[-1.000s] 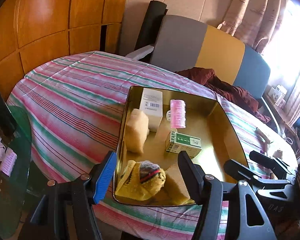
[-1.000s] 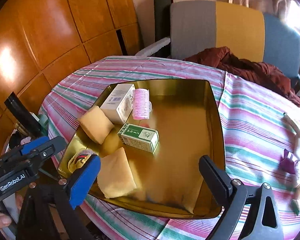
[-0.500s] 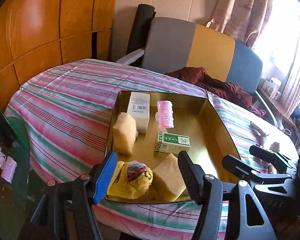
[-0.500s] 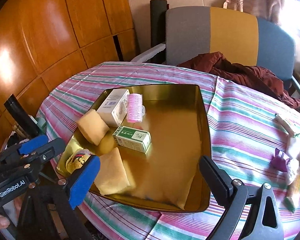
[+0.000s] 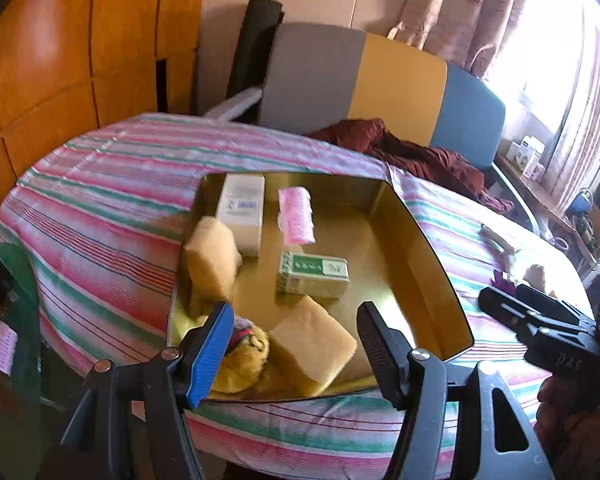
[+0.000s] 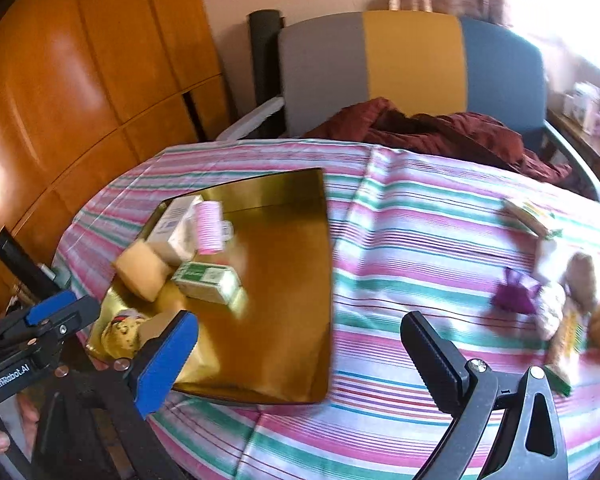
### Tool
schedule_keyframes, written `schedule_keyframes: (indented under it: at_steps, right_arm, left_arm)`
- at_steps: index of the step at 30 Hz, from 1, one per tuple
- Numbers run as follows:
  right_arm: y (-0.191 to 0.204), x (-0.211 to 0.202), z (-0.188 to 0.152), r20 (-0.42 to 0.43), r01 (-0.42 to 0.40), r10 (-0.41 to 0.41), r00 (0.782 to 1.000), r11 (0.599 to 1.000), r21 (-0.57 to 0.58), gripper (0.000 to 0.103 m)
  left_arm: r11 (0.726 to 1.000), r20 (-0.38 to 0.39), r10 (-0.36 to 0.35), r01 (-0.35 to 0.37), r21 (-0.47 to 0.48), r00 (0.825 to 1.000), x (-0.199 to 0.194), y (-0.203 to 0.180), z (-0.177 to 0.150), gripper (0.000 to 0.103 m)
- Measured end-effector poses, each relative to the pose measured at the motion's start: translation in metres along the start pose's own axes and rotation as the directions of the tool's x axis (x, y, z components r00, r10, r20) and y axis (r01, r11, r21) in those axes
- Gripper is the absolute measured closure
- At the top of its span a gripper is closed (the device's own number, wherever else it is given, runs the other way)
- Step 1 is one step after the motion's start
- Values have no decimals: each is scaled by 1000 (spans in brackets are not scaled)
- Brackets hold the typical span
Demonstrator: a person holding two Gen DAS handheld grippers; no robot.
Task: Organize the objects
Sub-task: 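Move both tools toward the remaining snack packets and bundles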
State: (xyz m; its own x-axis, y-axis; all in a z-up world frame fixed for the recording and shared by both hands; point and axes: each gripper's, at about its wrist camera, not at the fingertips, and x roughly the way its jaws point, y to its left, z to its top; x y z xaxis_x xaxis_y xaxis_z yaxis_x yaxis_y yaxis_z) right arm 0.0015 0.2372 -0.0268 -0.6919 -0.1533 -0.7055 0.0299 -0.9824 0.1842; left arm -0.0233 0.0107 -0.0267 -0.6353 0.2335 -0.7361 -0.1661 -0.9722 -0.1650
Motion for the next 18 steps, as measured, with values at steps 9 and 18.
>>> schedule_keyframes:
  at_steps: [9, 18]
  right_arm:
    - [-88, -18, -22, -25, 141, -138, 990, 977, 158, 1]
    - [-192, -53, -66, -89, 306, -294, 951, 878, 369, 1]
  left_arm:
    - [991, -31, -126, 128, 50, 991, 4, -29, 5, 38]
    - [939, -104, -237, 255, 229, 966, 15, -104, 10, 39]
